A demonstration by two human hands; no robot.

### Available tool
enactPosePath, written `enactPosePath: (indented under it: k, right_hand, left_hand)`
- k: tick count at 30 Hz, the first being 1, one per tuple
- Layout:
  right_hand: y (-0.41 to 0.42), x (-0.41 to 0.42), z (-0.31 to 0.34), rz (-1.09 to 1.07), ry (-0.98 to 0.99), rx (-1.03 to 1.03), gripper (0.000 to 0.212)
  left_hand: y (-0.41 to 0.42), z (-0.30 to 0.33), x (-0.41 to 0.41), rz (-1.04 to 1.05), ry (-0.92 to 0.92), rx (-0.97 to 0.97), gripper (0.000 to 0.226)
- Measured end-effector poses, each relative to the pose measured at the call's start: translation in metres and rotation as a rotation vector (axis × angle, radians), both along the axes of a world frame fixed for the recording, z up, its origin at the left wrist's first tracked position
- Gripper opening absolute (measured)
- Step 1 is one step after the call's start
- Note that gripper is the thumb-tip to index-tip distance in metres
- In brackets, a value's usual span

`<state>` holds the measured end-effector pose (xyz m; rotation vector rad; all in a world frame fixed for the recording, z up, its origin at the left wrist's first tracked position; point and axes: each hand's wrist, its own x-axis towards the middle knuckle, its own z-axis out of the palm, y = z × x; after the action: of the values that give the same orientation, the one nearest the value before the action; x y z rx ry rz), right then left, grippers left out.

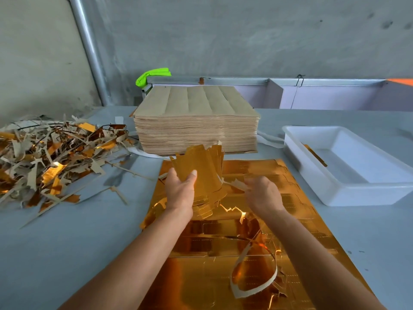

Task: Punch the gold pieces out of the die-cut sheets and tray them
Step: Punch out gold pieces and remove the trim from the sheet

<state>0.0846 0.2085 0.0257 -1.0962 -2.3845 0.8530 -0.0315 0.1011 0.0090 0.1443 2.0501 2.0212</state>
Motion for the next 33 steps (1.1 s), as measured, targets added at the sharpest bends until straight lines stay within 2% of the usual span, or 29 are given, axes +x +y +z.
enactPosePath:
  k: [2, 6, 10, 13, 15, 18, 22, 24, 26, 28, 30, 31, 33]
  right_hand:
    - [-0.004, -0.003, 0.002, 0.153, 0.068, -0.008, 0.022]
    - [-0.018, 0.002, 0.006, 0.454, 0.204, -0.464, 0.041]
    - [-0.025, 0.008, -0.004, 0.548, 0.258, -0.605, 0.052]
    - [-0.026, 0.011, -0.009, 0.522, 0.368, -0.675, 0.04]
    - [-0.023, 0.012, -0.012, 0.462, 0.342, -0.611, 0.035]
    - [-0.016, 0.013, -0.014, 0.394, 0.196, -0.416, 0.034]
    - [-0.007, 0.015, -0.017, 0.309, 0.161, -0.41, 0.034]
    - [-0.001, 0.014, -0.016, 0.32, 0.015, -0.307, 0.03]
    - [0.001, 0.011, -0.012, 0.324, -0.152, -0.15, 0.025]
    - [-0.003, 0.004, -0.006, 0.286, -0.057, -0.104, 0.032]
    - [-0.011, -0.004, 0.003, 0.221, 0.176, -0.231, 0.043]
    - [-0.015, -0.008, 0.005, 0.209, 0.27, -0.293, 0.044]
    - [-0.023, -0.011, 0.007, 0.21, 0.366, -0.358, 0.026]
  left_hand:
    - [0.001, 0.002, -0.001, 0.005, -0.076, 0.041, 0.072]
    - [0.001, 0.008, -0.003, -0.019, -0.187, 0.092, 0.042]
    - [0.001, 0.006, -0.007, -0.002, -0.265, 0.127, 0.043]
    - [0.0, 0.005, -0.011, 0.014, -0.285, 0.123, 0.031]
    - [-0.004, 0.004, -0.015, 0.058, -0.32, 0.133, 0.04]
    - [-0.008, 0.001, -0.021, 0.112, -0.329, 0.154, 0.046]
    - [-0.012, 0.002, -0.02, 0.118, -0.269, 0.137, 0.046]
    - [-0.013, 0.005, -0.018, 0.087, -0.228, 0.116, 0.044]
    - [-0.012, 0.008, -0.012, 0.02, -0.173, 0.089, 0.032]
    - [-0.01, 0.01, -0.003, -0.057, -0.104, 0.046, 0.018]
    - [-0.006, 0.009, 0.01, -0.143, -0.061, 0.045, 0.015]
    - [-0.004, 0.008, 0.015, -0.195, -0.042, 0.049, 0.021]
    - [-0.001, 0.006, 0.022, -0.33, 0.015, 0.034, 0.034]
